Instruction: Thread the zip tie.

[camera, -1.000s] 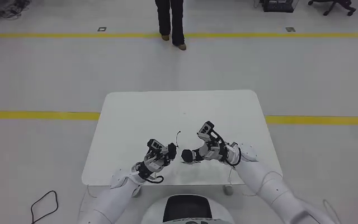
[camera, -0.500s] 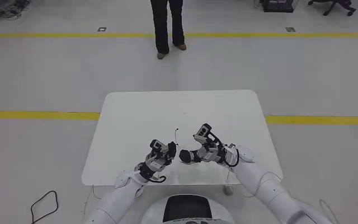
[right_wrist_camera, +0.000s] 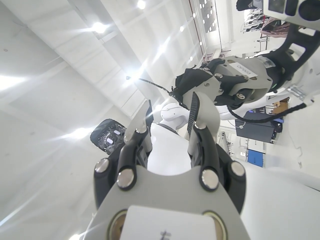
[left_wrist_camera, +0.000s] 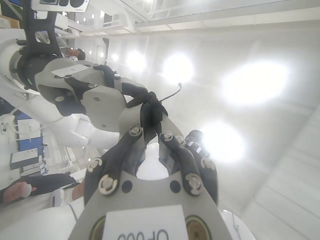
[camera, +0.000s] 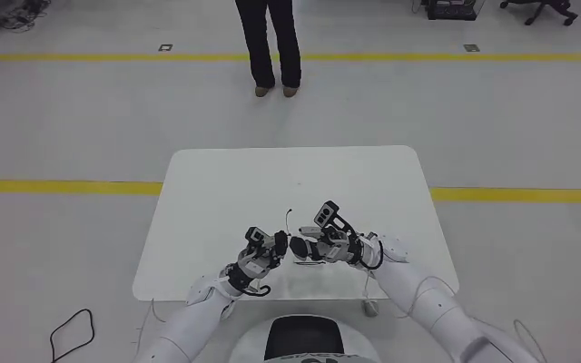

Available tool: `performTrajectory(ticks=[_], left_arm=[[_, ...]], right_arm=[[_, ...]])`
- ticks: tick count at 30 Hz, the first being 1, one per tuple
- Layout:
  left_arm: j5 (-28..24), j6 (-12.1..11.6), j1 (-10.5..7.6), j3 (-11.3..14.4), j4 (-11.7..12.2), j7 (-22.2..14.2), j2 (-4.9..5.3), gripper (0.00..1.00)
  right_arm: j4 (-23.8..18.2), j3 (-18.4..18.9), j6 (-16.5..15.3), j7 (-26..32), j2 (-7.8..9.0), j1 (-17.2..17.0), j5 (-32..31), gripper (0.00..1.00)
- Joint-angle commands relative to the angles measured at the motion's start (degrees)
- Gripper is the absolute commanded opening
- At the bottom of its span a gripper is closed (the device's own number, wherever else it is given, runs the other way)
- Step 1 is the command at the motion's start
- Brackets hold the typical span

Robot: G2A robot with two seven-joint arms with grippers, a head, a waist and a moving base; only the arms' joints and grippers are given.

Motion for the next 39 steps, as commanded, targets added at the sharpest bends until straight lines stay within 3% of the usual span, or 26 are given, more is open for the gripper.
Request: performTrajectory(ticks=[1,7,14,28,39], left_arm=[[0.14,0.05,-0.06,0.06,-0.01,0.00,-0.04,0.00],[0.45,0.18,-0.16,0.22,0.14,-0.01,-0.14,0.00],[0.66,0.16,-0.17,0.18,0.27,-0.11,-0.21,0.00],[1.29,0.27,-0.08,0.00,0.35,-0.54,-0.25,0.00],[1.49,0.25,-0.05,-0.07,0.46,-0.48,-0.33,0.00]], right_arm=[[0.21,-0.07,-0.11,0.00,-0.07,0.09,-0.02,0.27],[0.85,-0.26,-0.39,0.00,-0.27,0.34,-0.23,0.24],[1.26,-0.37,-0.50,0.00,-0.45,0.50,-0.47,0.14],[2.54,-0.31,-0.93,0.00,-0.92,0.76,-0.56,0.14],[2.64,-0.01,-0.96,0.00,-1.14,0.67,-0.84,0.03]])
